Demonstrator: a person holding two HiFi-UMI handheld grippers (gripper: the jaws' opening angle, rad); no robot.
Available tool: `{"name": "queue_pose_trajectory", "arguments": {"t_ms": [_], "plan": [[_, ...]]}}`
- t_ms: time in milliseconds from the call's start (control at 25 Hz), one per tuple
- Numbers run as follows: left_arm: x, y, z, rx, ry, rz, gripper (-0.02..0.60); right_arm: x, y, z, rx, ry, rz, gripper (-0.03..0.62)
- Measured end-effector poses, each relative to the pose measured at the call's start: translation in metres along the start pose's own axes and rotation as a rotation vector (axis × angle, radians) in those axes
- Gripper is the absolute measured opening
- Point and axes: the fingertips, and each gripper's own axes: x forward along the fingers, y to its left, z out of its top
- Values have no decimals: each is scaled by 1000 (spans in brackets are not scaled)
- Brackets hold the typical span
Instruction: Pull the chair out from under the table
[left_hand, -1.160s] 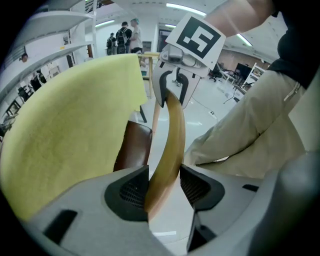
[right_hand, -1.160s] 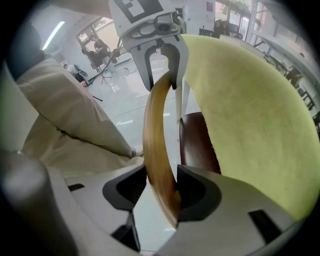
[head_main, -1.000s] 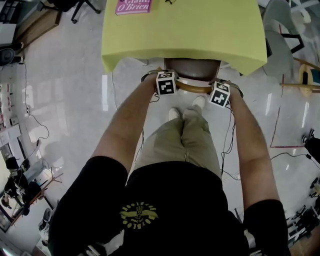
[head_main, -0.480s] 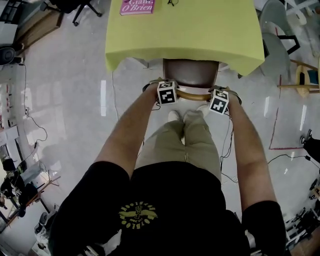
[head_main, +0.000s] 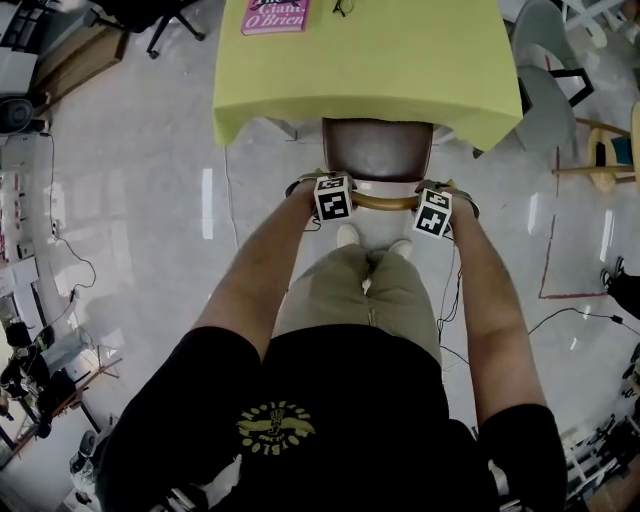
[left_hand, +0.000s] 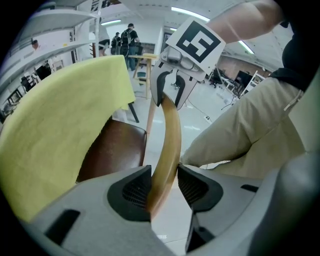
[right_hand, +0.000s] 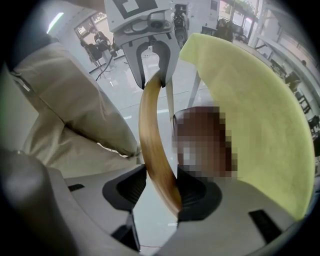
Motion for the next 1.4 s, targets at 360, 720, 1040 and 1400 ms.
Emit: {"name": "queue_pose_trajectory", "arguments": {"t_ms": [360, 720, 1040, 1400], "plan": [[1, -17, 0, -33, -13, -37, 161, -7, 13, -3, -15, -19, 5, 181], [9, -58, -1, -61, 10, -32, 161, -7, 55, -10, -24, -34, 34, 176], [16, -86, -3, -82, 16, -31, 161, -5, 81, -14, -48, -40, 52, 173], [18, -113, -11, -80, 25, -21, 161, -3, 115, -14, -52, -49, 72, 167]]}}
